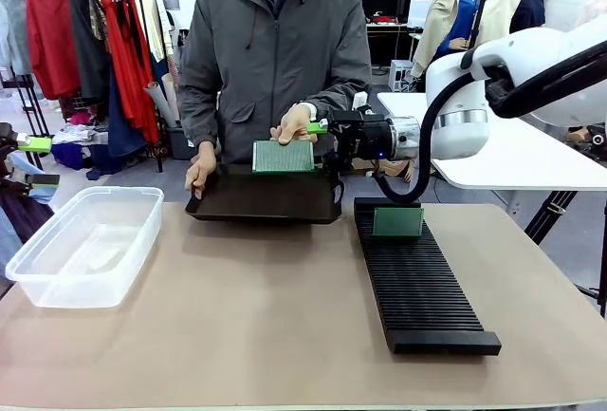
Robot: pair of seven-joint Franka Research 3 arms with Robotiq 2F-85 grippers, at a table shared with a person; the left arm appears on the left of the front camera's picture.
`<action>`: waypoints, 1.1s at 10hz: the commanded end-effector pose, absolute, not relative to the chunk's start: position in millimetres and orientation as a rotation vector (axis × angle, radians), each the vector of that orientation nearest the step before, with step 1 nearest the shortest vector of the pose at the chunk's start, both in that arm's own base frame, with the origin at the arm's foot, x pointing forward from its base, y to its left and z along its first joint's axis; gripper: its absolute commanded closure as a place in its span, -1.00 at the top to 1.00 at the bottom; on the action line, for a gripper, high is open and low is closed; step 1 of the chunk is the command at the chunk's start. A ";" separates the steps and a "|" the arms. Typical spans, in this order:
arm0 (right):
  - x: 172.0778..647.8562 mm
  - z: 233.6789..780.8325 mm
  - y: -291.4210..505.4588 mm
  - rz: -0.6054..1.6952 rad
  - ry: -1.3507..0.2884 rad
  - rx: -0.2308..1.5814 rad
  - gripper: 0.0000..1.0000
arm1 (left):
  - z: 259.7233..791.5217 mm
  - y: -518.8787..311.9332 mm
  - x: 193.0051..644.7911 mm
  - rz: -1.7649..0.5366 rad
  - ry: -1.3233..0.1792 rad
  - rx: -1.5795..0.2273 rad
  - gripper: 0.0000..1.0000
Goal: Sort PCBs into racks and boxes based on the side picked up.
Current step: Pick up the Blank PCB handed by the Human.
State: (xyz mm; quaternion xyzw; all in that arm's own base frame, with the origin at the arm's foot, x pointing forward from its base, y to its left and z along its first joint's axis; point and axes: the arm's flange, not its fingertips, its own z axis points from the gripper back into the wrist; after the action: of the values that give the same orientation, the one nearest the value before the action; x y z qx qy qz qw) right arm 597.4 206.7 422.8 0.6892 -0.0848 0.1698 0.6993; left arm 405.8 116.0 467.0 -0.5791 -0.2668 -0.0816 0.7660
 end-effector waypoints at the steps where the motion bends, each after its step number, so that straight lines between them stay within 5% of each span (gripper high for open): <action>1: 605.4 423.7 213.3 0.412 -0.177 1.531 1.00 | 468.5 116.1 403.7 -0.182 -0.578 -1.265 1.00; 4: 606.1 422.8 216.5 0.428 -0.165 1.527 0.92 | 468.5 116.1 403.7 -0.182 -0.578 -1.265 1.00; 10: 606.3 422.8 221.9 0.389 -0.172 1.534 -0.87 | 468.5 116.1 403.7 -0.182 -0.578 -1.265 1.00; 11: 607.2 422.2 223.7 0.382 -0.165 1.534 -1.00 | 468.5 116.1 403.7 -0.182 -0.578 -1.265 1.00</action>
State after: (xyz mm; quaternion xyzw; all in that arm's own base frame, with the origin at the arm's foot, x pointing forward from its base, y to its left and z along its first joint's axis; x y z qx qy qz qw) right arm 600.3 214.1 418.0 0.6886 -0.0760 0.1770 0.6991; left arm 405.8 116.0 467.0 -0.5791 -0.2668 -0.0816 0.7660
